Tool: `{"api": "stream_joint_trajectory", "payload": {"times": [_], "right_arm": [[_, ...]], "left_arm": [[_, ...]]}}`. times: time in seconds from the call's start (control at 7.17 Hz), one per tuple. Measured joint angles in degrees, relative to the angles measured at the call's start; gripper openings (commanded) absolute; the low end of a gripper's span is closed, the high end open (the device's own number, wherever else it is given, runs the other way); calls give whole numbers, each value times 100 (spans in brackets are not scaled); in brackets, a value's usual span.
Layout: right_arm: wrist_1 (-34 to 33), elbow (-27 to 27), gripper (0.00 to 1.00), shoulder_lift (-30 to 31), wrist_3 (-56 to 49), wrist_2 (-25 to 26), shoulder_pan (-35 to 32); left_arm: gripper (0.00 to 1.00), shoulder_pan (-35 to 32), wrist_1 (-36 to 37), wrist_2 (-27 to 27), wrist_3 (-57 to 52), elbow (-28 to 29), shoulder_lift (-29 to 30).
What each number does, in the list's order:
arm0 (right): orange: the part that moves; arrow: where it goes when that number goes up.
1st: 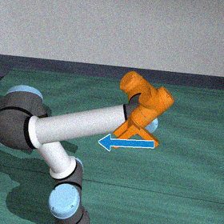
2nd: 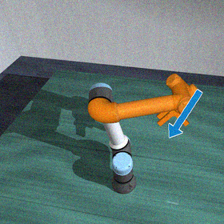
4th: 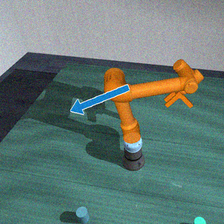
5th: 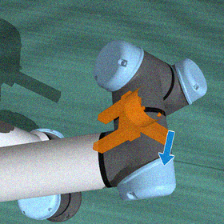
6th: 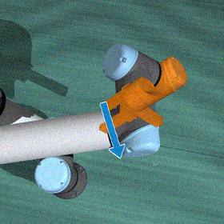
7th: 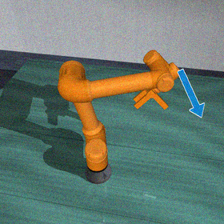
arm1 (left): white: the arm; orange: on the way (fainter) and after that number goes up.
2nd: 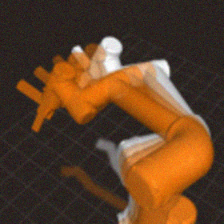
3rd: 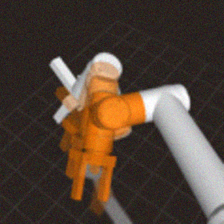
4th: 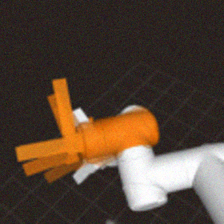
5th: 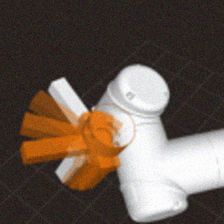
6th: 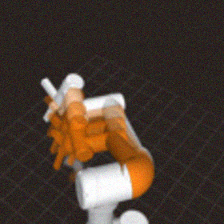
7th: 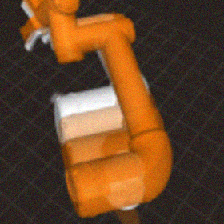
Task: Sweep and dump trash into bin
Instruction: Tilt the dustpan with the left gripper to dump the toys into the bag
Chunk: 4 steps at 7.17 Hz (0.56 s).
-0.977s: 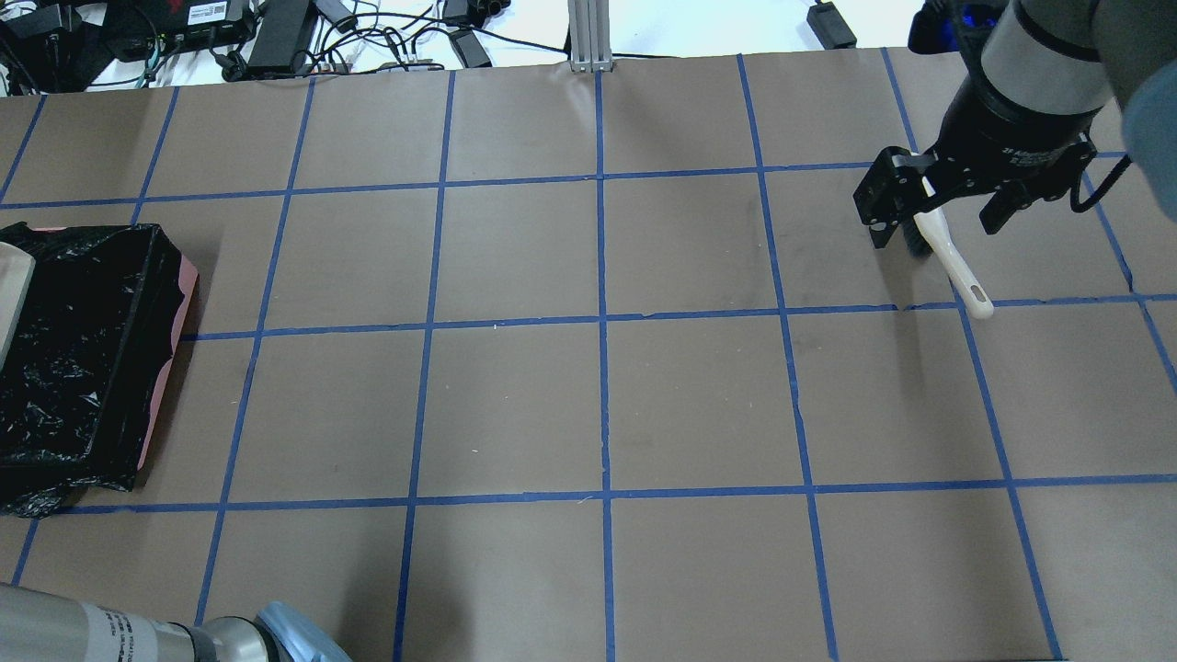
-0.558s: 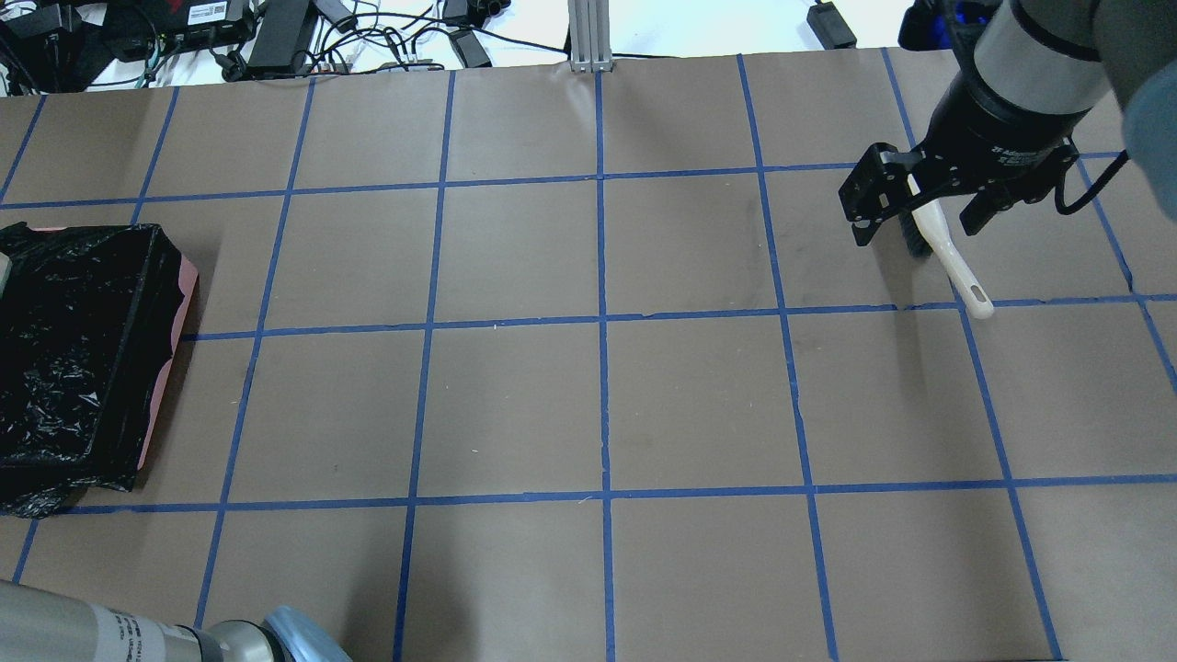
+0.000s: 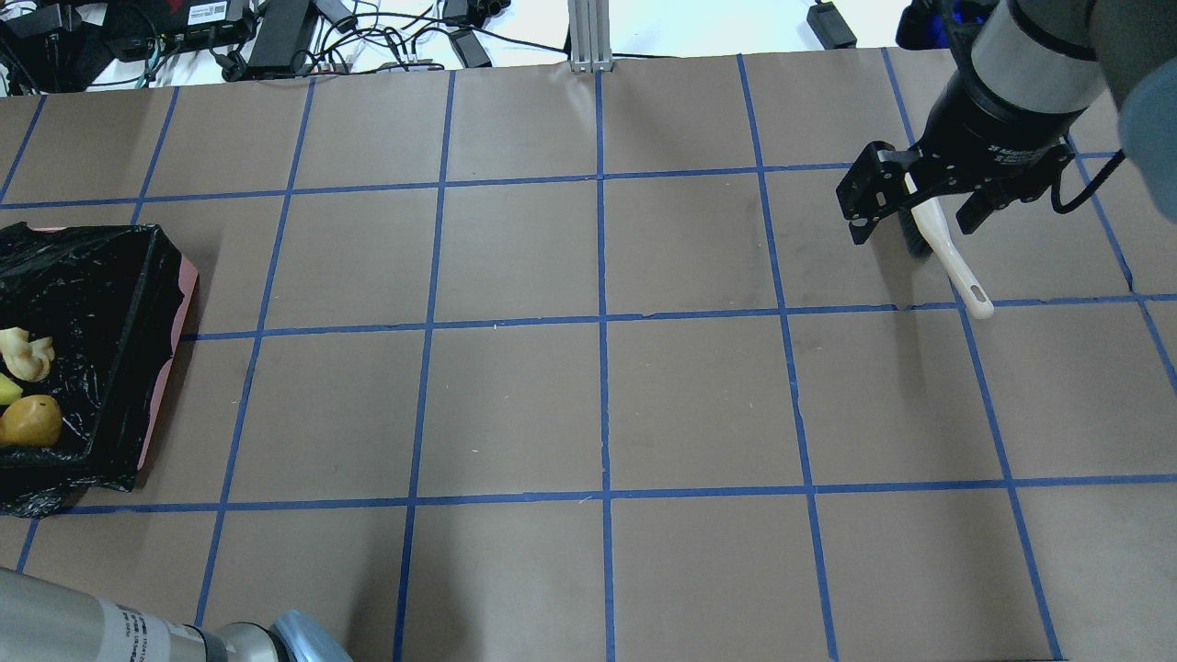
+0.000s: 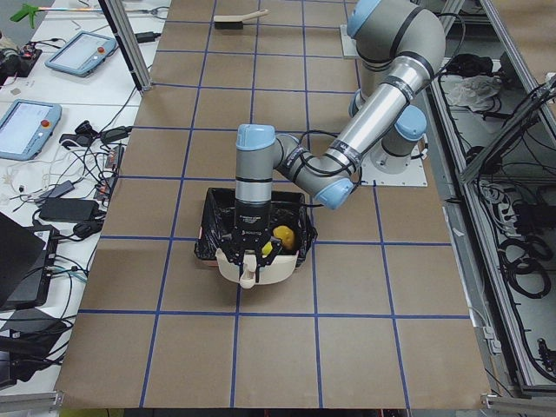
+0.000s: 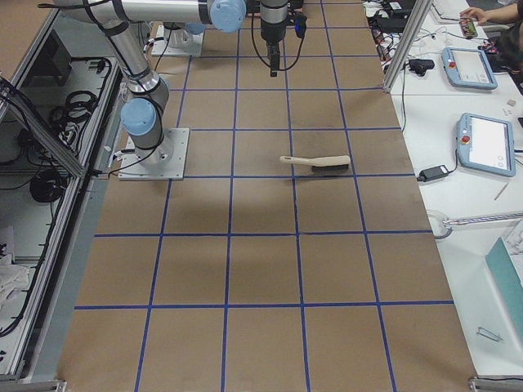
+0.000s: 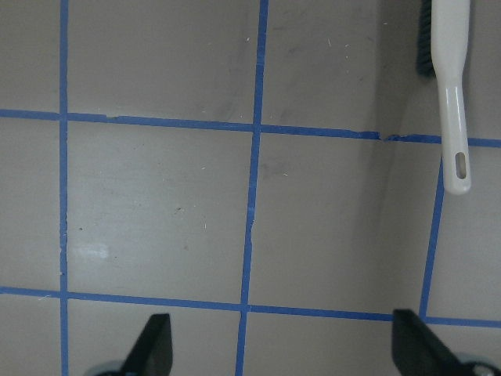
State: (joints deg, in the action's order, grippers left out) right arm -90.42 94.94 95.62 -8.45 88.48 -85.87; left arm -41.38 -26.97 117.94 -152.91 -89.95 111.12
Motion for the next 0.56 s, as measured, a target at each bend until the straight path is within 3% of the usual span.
{"api": "stream_joint_trajectory", "payload": {"times": [0.56], "right_arm": [[-30, 7, 100, -10, -22, 11, 2]], "left_arm": [[0, -37, 133, 100, -184, 56, 40]]}}
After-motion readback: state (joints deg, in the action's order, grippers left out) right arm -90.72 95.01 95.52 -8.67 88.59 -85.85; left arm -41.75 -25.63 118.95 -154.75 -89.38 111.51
